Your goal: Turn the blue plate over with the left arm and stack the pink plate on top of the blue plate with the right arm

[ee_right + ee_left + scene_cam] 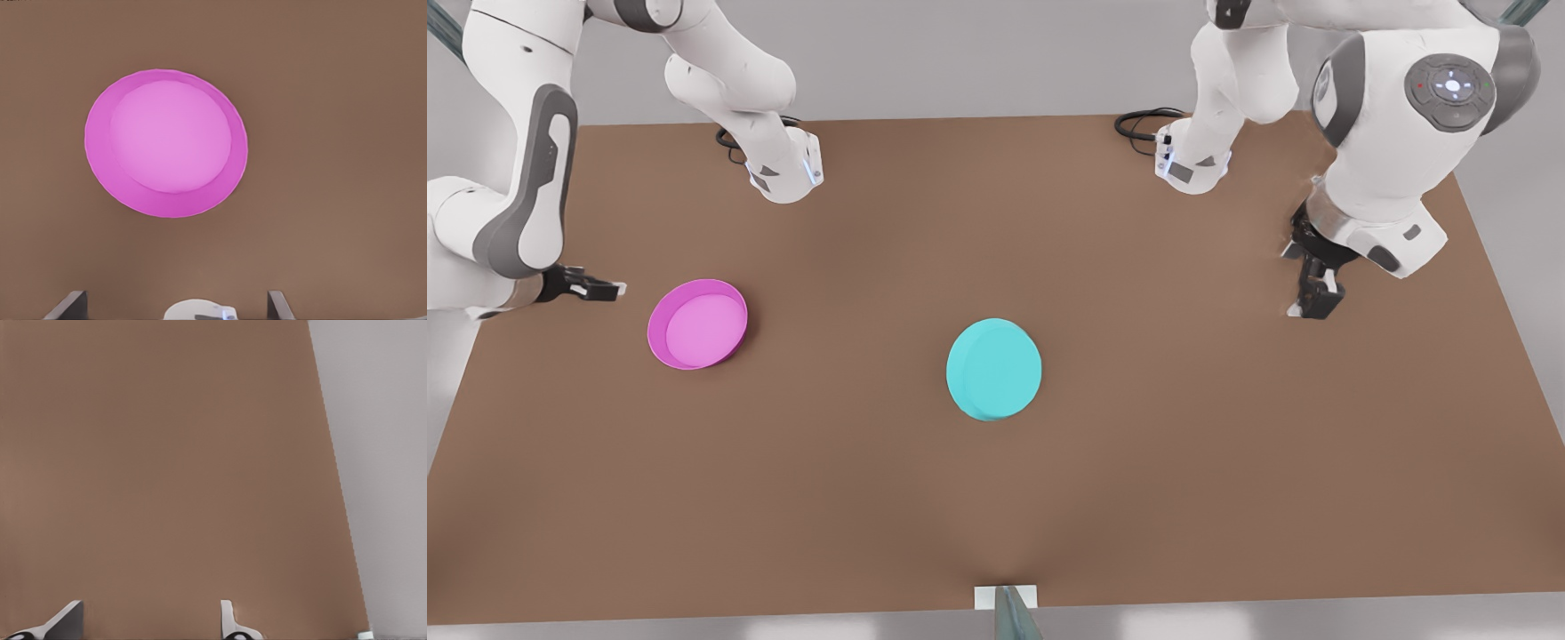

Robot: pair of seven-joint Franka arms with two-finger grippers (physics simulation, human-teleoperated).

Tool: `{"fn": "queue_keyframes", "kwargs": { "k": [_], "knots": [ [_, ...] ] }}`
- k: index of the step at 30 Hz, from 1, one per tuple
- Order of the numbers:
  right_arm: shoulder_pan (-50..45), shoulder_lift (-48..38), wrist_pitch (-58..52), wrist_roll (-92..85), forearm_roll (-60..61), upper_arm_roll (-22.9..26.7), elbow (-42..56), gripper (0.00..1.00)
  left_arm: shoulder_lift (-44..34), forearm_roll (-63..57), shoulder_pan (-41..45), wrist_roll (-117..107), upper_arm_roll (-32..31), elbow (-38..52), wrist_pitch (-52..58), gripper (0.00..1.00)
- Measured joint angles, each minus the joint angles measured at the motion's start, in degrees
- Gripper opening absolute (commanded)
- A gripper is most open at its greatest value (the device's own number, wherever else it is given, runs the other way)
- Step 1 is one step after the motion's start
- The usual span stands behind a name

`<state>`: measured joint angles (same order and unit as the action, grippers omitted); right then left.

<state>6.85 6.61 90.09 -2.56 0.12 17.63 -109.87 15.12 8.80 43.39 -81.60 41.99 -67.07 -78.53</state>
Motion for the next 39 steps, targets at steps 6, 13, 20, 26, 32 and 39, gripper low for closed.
{"fn": "queue_keyframes", "kwargs": {
  "k": [6,13,20,26,32,39],
  "knots": [
    [-0.66,2.66,17.57,-4.17,2.76,2.55,-11.71,1.00,-8.05,-10.91,-37.46,23.50,-44.65,-13.47,-1.24,1.00],
    [4.64,10.85,33.22,-15.55,15.92,2.61,-15.42,1.00,-7.85,-10.29,-39.11,43.30,-44.94,-10.88,-0.34,1.00],
    [5.26,13.40,36.30,-25.59,19.57,2.66,-16.68,1.00,-6.21,-10.10,-38.86,56.62,-44.97,-10.25,2.63,1.00],
    [5.26,13.60,37.30,-33.34,19.72,2.71,-19.38,1.00,-5.54,-9.85,-38.72,64.26,-45.19,-10.21,3.55,1.00],
    [5.28,16.08,38.22,-39.36,19.68,2.75,-19.00,1.00,-5.17,-9.72,-38.41,69.34,-45.23,-10.20,3.84,1.00],
    [5.19,17.71,38.59,-44.28,19.67,2.75,-17.73,1.00,-5.13,-9.57,-38.34,73.45,-45.32,-10.20,3.90,1.00]
  ]
}}
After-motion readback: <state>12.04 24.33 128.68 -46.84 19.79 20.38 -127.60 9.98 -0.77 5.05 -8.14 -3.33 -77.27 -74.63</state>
